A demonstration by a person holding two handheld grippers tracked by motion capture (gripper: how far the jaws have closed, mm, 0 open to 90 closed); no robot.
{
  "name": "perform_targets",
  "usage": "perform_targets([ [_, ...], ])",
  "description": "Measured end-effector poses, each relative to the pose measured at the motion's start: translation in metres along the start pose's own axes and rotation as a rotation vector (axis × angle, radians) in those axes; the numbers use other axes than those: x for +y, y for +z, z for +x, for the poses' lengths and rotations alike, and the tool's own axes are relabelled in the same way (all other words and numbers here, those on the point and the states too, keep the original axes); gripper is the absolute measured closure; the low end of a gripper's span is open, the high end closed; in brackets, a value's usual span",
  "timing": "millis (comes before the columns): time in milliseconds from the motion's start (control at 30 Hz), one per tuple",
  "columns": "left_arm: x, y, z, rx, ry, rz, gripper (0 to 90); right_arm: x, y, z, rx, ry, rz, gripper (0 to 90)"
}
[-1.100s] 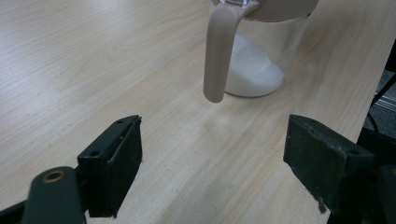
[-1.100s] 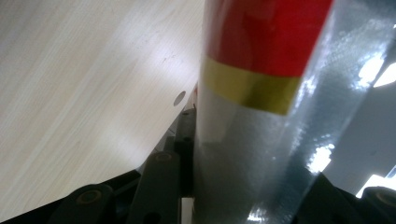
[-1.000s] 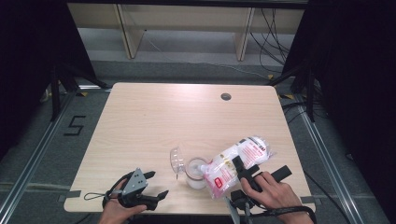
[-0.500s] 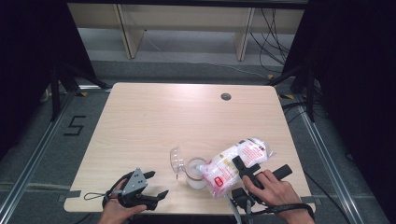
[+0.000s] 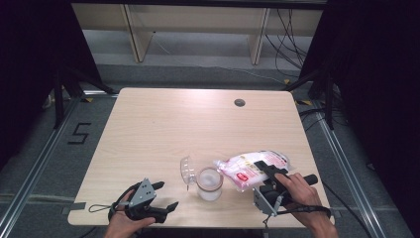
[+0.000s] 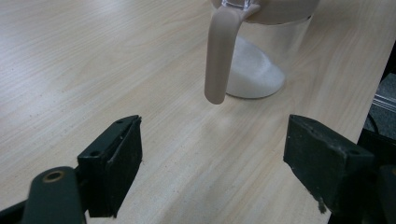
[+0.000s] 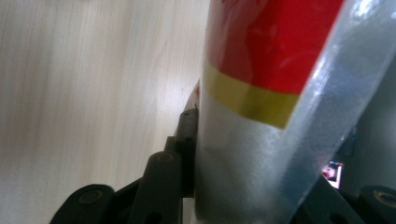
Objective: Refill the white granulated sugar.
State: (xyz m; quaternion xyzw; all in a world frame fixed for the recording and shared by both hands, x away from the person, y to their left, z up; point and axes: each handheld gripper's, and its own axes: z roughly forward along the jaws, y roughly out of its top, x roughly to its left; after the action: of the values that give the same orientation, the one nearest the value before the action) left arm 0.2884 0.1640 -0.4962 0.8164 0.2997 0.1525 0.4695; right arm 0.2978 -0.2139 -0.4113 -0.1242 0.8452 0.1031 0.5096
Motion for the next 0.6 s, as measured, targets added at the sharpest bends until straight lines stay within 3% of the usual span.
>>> perform_targets([
  [100,0.0,0.0,0.0,0.004,-0.001,-0.001,19.1,-0.001,0.002,0.0,0.001,0.03,-0.007,72.8],
  [167,0.0,-0.001,0.001,0.008,0.003,0.0,19.1,-0.003,0.002,0.002,0.011,0.106,-0.015,73.0],
  [200,0.0,-0.001,0.001,0.009,0.006,-0.001,19.1,-0.004,0.003,0.001,0.003,0.115,-0.036,73.1],
  [233,0.0,-0.002,0.002,0.008,0.019,-0.001,19.1,-0.006,0.004,0.0,0.013,0.165,-0.058,73.1],
  [267,0.001,-0.002,0.002,0.008,0.028,0.0,19.1,-0.006,0.004,0.0,0.013,0.165,-0.058,73.1],
  [300,0.0,-0.001,0.001,0.008,0.003,0.0,19.1,-0.006,0.004,0.0,0.01,0.182,-0.062,73.2],
  [367,0.0,-0.001,0.0,0.006,-0.001,-0.001,19.1,-0.008,0.006,0.0,0.031,0.193,-0.089,73.3],
  [400,0.0,-0.001,0.0,0.006,-0.002,-0.002,19.1,-0.008,0.007,-0.001,0.024,0.165,-0.093,73.4],
  [467,0.0,0.0,0.0,0.006,-0.011,-0.008,19.1,-0.009,0.009,0.002,0.041,0.214,-0.091,73.5],
  [533,0.0,-0.001,0.001,0.011,0.008,0.001,19.1,-0.01,0.012,0.002,0.047,0.207,-0.103,73.7],
  [567,0.0,-0.001,0.001,0.008,0.003,-0.001,19.1,-0.011,0.013,0.005,0.045,0.255,-0.097,73.8],
  [600,0.0,-0.001,0.001,0.008,0.008,0.0,19.1,-0.012,0.014,0.006,0.053,0.268,-0.099,73.9],
])
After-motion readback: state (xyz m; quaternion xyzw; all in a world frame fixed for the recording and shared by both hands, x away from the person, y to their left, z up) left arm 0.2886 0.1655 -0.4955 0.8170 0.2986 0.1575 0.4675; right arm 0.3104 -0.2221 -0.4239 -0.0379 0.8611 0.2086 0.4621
